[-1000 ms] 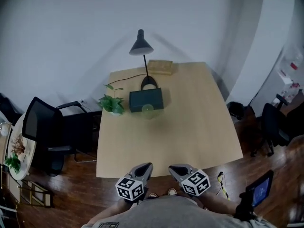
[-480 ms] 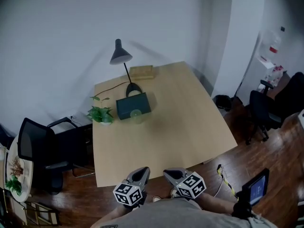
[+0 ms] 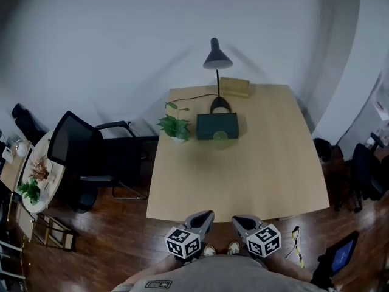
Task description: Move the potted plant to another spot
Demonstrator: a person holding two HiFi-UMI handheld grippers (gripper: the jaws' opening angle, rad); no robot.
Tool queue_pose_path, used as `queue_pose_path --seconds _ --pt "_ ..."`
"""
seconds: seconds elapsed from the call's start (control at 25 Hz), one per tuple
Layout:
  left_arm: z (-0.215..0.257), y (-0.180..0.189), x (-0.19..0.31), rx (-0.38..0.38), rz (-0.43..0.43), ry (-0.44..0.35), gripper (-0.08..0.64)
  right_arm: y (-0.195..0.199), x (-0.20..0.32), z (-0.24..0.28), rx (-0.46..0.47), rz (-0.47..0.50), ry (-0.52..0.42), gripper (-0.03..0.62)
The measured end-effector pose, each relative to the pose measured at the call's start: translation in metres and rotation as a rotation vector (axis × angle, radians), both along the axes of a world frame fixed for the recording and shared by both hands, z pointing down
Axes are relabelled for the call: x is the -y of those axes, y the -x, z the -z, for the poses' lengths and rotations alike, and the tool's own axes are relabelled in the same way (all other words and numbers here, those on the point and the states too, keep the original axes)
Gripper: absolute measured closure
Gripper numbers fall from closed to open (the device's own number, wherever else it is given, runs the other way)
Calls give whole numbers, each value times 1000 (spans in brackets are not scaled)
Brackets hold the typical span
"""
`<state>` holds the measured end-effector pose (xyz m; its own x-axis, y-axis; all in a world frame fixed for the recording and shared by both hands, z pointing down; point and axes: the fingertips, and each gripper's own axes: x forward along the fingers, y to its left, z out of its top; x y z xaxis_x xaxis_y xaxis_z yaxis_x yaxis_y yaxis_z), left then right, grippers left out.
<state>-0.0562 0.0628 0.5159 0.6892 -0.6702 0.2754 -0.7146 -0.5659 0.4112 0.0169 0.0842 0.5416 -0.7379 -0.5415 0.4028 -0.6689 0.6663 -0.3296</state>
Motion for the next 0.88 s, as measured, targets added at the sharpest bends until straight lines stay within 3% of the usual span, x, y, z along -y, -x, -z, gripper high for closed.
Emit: queue_pose_path --seconds 0.88 --pt "1 34 -10 -34 99 -5 558 32 1 5 1 59 -9 586"
